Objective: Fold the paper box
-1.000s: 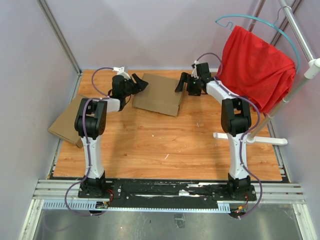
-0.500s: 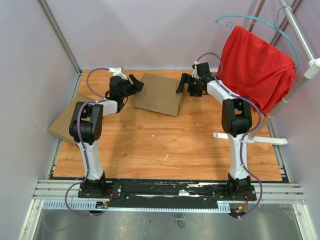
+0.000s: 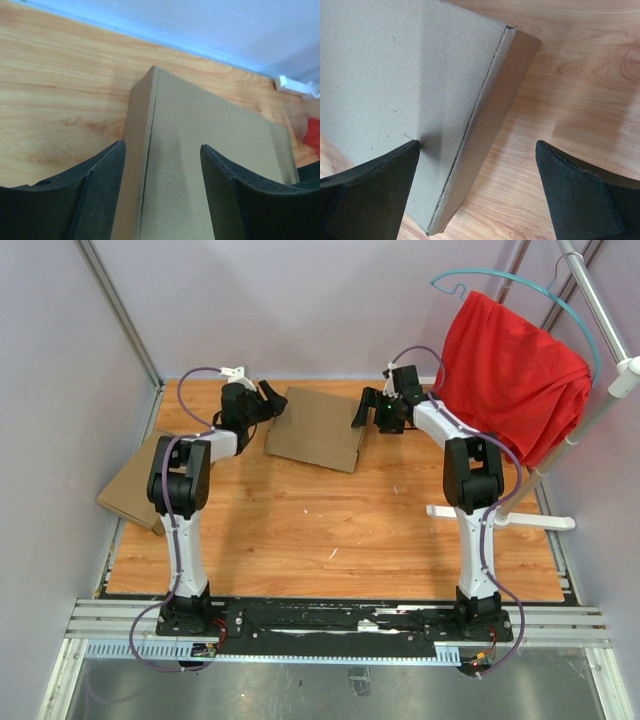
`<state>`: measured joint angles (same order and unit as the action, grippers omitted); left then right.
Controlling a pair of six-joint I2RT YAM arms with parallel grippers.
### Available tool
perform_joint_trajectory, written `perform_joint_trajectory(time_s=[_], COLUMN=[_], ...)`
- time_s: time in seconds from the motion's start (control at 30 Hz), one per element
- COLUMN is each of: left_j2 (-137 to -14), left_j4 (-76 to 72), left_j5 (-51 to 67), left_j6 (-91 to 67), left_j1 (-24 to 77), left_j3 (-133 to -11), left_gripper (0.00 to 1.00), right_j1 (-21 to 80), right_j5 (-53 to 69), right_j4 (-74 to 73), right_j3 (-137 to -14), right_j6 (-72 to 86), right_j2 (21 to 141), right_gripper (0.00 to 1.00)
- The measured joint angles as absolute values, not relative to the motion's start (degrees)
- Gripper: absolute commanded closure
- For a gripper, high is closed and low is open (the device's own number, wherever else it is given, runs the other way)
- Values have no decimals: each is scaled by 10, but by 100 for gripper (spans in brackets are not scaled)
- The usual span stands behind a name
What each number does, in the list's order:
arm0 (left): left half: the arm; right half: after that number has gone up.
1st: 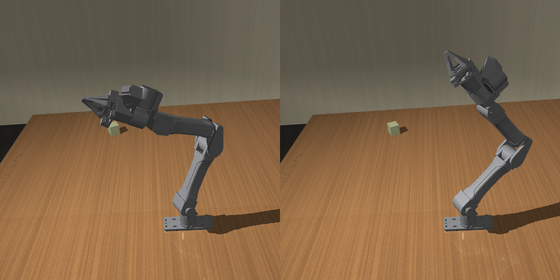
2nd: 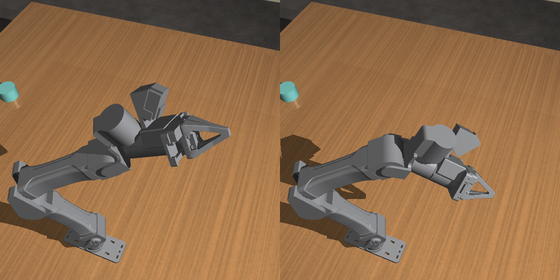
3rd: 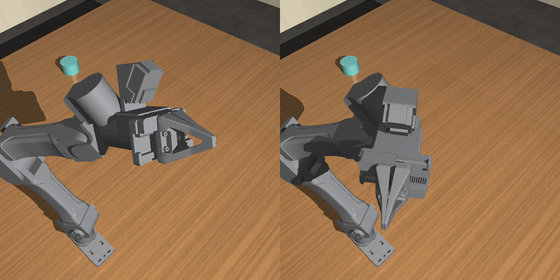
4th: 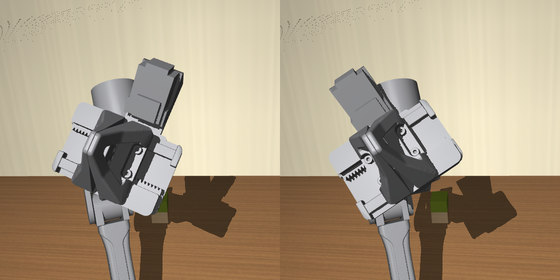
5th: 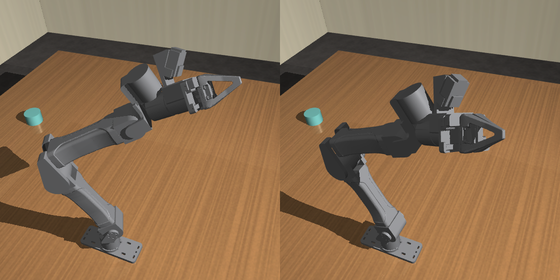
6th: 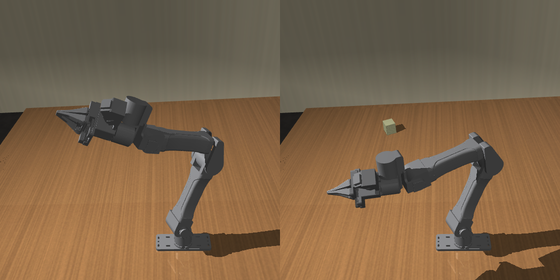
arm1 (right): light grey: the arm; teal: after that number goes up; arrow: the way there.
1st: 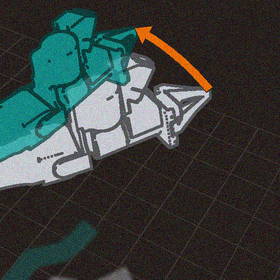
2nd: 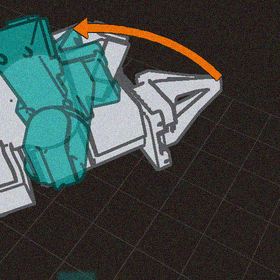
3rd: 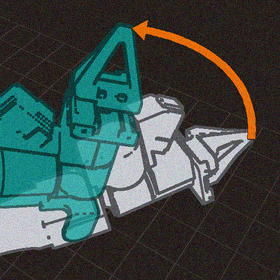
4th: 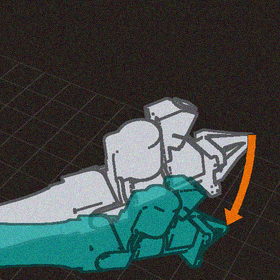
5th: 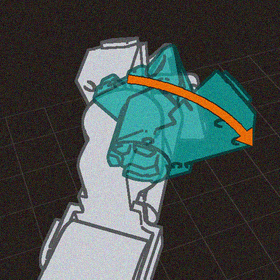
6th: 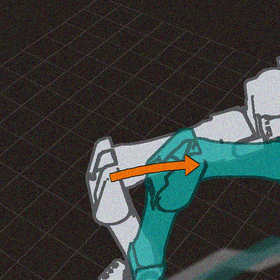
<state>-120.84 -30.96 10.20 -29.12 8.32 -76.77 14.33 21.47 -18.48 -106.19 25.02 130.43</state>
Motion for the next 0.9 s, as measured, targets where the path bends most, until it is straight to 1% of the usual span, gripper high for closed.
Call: perform_joint_trajectory(time_s=[0.2, 0.43, 0.6, 0.9], left_j2=[-1250, -1254, -1226, -1131], left_j4=[-288, -290, -317, -300], left_j5=[131, 161, 180, 199], left_j6=[-292, -301, -322, -330], left_j1=[83, 83, 83, 99], left_j3=[-780, -769, -710, -595], left_gripper=[34, 35, 36, 36], right_j1=[144, 145, 155, 187], right_j5=[215, 218, 221, 218], right_j4=[-188, -190, -190, -192], right_j3=[-1062, -1062, -1051, -945], right_j6=[250, 250, 250, 249], right_j2=[1304, 1304, 1298, 1215], right_gripper=[1, 1, 1, 2])
